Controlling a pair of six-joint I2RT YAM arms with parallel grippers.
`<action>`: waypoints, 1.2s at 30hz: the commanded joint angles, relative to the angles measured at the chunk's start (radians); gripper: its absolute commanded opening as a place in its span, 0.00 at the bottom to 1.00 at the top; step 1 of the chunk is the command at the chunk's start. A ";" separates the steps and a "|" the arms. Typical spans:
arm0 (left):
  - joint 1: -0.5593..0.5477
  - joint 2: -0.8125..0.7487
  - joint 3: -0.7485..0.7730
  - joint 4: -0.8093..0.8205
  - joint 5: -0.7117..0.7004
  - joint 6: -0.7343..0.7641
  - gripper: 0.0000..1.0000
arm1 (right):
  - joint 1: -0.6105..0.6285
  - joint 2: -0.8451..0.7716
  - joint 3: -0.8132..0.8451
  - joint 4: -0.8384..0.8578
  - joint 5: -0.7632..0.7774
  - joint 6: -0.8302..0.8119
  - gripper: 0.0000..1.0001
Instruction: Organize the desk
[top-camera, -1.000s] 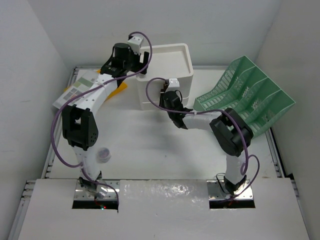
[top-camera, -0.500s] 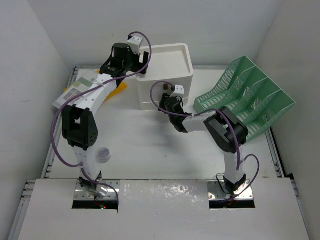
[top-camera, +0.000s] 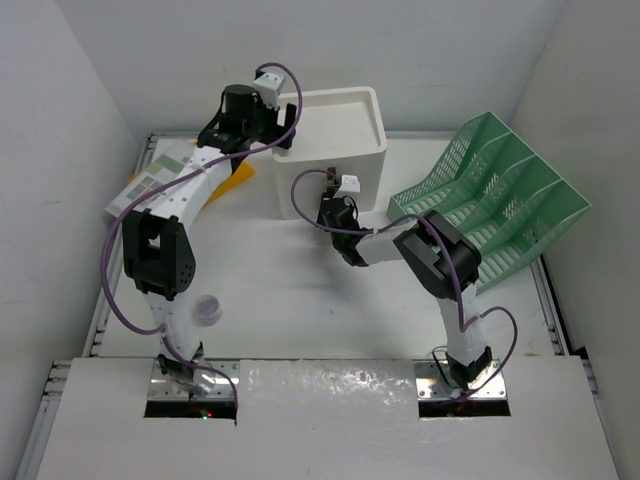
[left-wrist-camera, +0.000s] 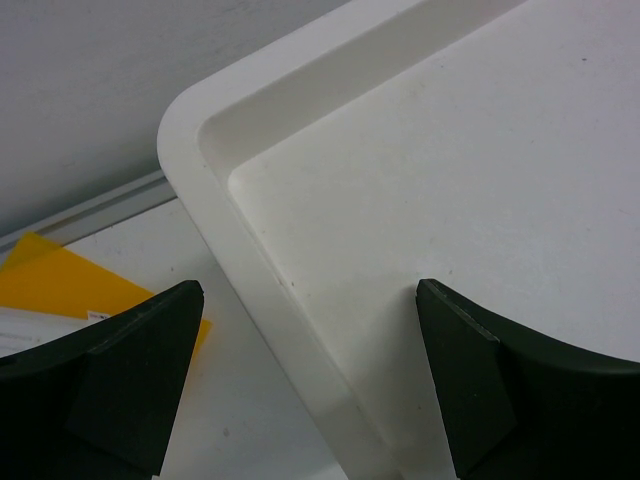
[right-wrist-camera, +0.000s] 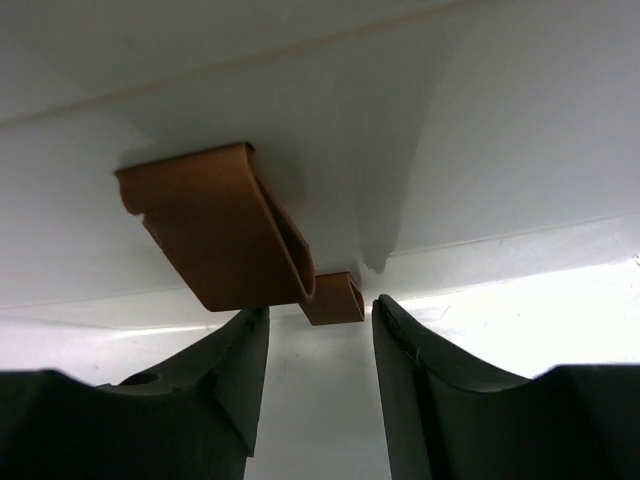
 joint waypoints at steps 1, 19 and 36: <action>0.016 0.017 0.011 -0.097 0.002 0.036 0.86 | -0.011 0.019 0.027 0.135 0.039 -0.037 0.44; 0.024 0.040 0.016 -0.119 0.007 0.053 0.86 | -0.007 -0.009 -0.002 0.262 0.050 -0.288 0.00; 0.033 0.042 0.011 -0.114 0.001 0.068 0.86 | 0.012 -0.207 -0.270 0.281 -0.498 -0.770 0.00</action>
